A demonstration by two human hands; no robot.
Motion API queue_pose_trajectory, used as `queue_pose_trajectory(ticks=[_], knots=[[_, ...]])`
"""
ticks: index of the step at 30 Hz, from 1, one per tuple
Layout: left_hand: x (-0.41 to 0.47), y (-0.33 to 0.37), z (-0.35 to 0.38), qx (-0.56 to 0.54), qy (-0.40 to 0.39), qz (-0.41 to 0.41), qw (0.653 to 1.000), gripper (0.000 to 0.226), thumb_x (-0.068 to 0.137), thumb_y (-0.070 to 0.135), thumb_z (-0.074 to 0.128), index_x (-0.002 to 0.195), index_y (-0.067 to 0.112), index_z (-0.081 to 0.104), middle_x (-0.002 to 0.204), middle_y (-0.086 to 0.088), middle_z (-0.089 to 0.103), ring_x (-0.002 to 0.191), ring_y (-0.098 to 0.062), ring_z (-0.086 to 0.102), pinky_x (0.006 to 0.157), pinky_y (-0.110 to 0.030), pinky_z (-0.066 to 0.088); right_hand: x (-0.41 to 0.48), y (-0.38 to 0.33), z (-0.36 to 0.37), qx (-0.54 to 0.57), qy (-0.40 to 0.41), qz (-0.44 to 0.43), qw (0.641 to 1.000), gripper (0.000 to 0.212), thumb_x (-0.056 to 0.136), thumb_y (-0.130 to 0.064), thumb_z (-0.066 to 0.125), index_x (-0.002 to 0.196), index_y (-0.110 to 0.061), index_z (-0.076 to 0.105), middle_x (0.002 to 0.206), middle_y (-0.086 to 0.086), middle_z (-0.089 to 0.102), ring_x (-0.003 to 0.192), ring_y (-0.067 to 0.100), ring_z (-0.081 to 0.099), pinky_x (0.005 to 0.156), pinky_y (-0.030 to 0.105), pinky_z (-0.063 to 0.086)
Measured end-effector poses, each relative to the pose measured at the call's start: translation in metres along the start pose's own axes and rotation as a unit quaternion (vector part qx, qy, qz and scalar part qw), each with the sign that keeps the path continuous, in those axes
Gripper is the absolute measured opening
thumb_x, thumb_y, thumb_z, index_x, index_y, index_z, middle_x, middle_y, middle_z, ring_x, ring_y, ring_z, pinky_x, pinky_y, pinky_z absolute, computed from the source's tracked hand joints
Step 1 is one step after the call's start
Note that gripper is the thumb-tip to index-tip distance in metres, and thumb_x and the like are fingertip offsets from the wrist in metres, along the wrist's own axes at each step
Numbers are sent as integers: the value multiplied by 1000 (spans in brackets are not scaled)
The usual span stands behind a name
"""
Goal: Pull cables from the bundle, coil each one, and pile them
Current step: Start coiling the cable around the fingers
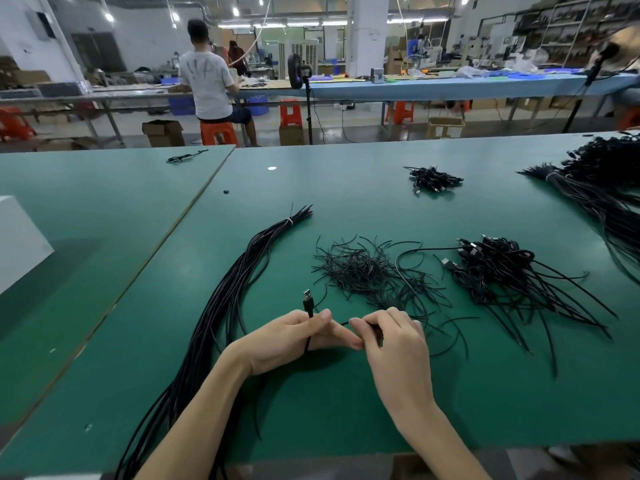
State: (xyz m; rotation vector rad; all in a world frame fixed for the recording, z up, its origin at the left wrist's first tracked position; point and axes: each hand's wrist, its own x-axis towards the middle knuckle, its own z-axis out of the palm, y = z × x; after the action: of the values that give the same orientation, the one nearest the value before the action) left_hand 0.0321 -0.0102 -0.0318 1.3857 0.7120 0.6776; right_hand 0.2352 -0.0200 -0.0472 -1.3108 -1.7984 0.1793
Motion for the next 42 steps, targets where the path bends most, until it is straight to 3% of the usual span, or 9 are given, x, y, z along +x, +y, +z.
queue_pose_trajectory(ticks=[4,9,14,17,20,28,32,37,42], knots=[[0,-3,6,30,58,3,998,51,112,42,38,126,7,72,140,-11,64,140,-24,52,119,-29,36,-1,1,0,14,-3,13,1000,13,96,-27,69,85,-20,69,81,-13,59,80,3,40,78,29,43],[4,-6,6,205,149,14,967,43,111,38,37,130,21,72,137,11,66,136,-7,54,117,-24,36,-1,-6,0,-10,-26,-58,998,12,100,-15,64,106,-16,74,91,-6,66,81,10,60,81,29,52],[8,-11,5,308,220,34,925,51,107,42,33,142,19,61,153,20,48,148,9,26,120,-11,18,-2,-7,0,-25,-55,-45,997,7,100,-16,66,97,-15,72,86,-4,72,71,10,59,71,27,51],[10,-14,-2,395,214,14,893,59,106,46,26,151,17,49,162,22,29,152,11,7,124,-15,6,-1,-5,2,-12,-85,-39,996,15,104,-20,59,92,-17,68,84,-6,69,69,6,46,70,24,39],[13,-17,-4,427,198,-9,882,64,104,48,21,157,17,38,164,24,17,152,11,-2,127,-22,-1,-2,-8,3,6,-81,-99,992,9,100,-14,64,92,-15,68,85,-7,67,74,6,52,75,21,42],[12,-12,1,267,220,44,937,56,108,37,16,154,17,43,164,16,31,153,4,13,123,-13,6,-4,-3,7,-5,-121,-239,964,7,97,-11,67,104,-13,70,87,-6,66,77,12,59,74,27,49],[12,-10,2,213,219,51,951,57,109,38,18,149,15,51,159,15,42,150,3,28,119,-10,18,-3,-4,6,24,-133,-238,962,8,99,-14,66,105,-13,70,90,-7,67,81,12,60,76,28,52],[13,-11,2,142,247,47,957,56,110,36,26,131,6,67,140,5,64,134,-11,57,118,-30,39,-5,-7,2,23,-148,-257,955,13,101,-17,63,110,-12,71,91,-5,69,81,11,62,76,28,55],[12,-7,5,189,275,46,941,63,109,41,25,112,9,79,119,5,76,120,-11,67,112,-34,46,-4,-7,-3,49,-86,-242,965,22,104,-18,53,109,-9,72,85,-5,63,75,13,58,71,28,53]])
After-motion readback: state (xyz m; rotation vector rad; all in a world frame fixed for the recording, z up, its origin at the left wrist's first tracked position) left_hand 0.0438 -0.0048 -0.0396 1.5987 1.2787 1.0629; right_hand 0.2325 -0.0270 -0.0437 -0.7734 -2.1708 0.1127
